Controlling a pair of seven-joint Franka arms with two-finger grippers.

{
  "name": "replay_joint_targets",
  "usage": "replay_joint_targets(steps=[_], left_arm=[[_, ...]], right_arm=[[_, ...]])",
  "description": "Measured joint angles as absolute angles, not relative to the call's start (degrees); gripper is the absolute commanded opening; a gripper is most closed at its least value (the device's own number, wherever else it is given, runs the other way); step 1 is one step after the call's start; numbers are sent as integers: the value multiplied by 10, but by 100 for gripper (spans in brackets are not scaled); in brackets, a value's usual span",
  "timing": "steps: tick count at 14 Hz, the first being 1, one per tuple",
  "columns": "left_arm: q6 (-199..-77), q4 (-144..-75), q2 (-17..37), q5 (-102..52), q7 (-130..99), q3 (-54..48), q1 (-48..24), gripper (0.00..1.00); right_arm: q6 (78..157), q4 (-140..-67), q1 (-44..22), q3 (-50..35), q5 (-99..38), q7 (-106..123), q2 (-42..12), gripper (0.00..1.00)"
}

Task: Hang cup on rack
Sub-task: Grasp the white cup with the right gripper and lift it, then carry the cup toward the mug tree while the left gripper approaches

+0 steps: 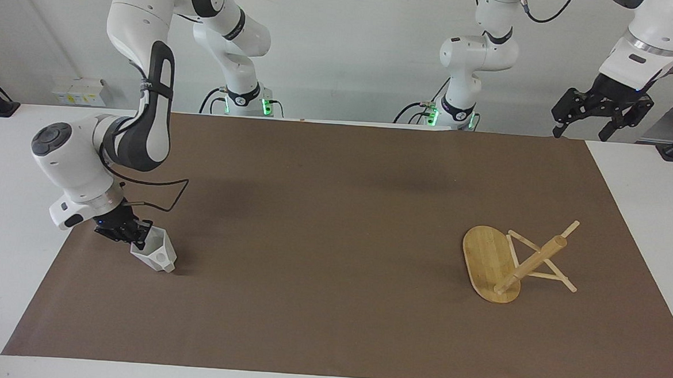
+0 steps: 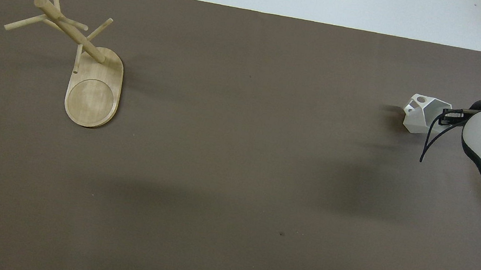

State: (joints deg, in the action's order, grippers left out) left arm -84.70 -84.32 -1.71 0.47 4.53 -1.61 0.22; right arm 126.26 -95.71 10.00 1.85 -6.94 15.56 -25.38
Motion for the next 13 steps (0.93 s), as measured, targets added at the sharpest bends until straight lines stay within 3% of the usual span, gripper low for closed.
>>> replay_joint_targets(steps=[4,7,13], left_arm=[[-847,-843,-17,5,45,-16,2,100],[-847,-843,-17,5,45,-16,2,100],[-846,-843,-17,5,45,-17,1,100]], right_arm=[[1255,-945,96,16,-69,156,-241,0],[1201,-908,84,6,-69,156,-225,0],[1170,-882,81,-61,-108,156,-186,0]])
